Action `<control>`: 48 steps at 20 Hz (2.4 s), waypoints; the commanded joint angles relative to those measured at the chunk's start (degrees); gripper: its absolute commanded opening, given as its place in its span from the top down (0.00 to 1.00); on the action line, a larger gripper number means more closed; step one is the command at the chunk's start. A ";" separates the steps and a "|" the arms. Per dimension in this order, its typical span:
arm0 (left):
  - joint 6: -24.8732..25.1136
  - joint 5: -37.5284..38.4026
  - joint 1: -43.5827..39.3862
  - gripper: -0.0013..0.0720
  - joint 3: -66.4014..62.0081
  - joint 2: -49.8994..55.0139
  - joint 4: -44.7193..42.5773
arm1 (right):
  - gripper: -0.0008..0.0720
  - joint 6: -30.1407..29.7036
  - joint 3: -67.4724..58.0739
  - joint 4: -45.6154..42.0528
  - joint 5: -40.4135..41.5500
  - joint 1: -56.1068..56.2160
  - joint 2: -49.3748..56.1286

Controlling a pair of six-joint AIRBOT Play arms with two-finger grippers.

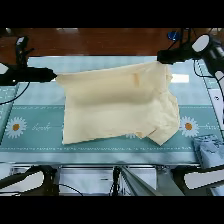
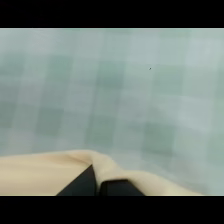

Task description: Fold the shirts.

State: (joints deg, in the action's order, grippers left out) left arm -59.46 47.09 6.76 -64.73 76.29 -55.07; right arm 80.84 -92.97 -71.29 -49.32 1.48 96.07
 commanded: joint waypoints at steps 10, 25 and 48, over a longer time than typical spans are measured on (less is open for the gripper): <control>-4.57 16.63 7.13 0.43 -10.19 5.62 -4.24 | 0.32 -1.25 -7.52 1.01 -12.13 -3.45 -1.73; -7.26 36.44 26.14 0.05 36.52 -12.35 0.66 | 0.30 -7.76 14.64 -2.19 -35.89 -19.76 -13.57; -8.94 20.35 5.46 0.94 37.09 -1.57 5.38 | 0.25 -7.45 17.97 -0.96 -34.47 -28.24 -22.49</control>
State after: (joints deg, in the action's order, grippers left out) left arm -69.97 69.12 12.45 -27.68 74.85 -49.34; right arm 72.86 -76.90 -72.36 -84.62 -22.28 74.48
